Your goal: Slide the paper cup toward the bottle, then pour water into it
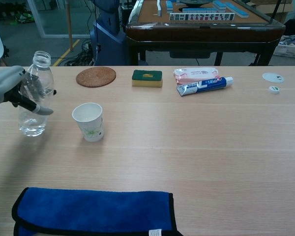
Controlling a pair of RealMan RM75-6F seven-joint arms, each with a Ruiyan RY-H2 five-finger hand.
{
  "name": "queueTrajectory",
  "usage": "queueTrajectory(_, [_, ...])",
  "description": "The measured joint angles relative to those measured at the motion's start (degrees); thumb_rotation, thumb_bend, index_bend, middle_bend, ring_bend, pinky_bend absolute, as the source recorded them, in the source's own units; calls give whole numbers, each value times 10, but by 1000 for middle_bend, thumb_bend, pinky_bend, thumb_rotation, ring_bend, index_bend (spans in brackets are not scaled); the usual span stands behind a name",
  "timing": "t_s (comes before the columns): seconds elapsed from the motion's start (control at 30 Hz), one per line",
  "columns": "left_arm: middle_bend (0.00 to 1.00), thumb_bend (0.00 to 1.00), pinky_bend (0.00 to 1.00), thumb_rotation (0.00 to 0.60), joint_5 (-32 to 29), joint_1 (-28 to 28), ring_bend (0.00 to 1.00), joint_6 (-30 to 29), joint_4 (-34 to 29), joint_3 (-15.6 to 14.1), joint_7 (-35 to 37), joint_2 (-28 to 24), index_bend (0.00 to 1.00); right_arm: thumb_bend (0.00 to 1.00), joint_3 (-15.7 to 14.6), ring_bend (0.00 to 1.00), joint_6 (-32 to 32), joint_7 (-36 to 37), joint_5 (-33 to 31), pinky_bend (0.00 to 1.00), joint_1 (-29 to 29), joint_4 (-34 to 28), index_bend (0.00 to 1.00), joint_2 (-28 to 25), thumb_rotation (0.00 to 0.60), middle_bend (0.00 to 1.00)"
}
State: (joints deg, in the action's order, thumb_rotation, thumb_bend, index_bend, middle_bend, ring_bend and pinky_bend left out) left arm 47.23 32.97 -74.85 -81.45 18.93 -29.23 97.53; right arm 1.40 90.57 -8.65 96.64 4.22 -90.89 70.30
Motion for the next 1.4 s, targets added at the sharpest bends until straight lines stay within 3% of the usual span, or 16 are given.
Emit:
queueTrajectory(0.47, [582, 0, 501, 600, -7, -32, 437, 8, 16, 37, 137, 19, 561, 520, -1, 41, 3, -1, 2, 191, -1, 0, 227, 0, 600, 180])
queueTrajectory(1.4, [589, 0, 499, 600, 5, -49, 433, 33, 48, 36, 194, 31, 513, 519, 0, 41, 1, 2, -1, 191, -1, -2, 227, -2, 600, 180])
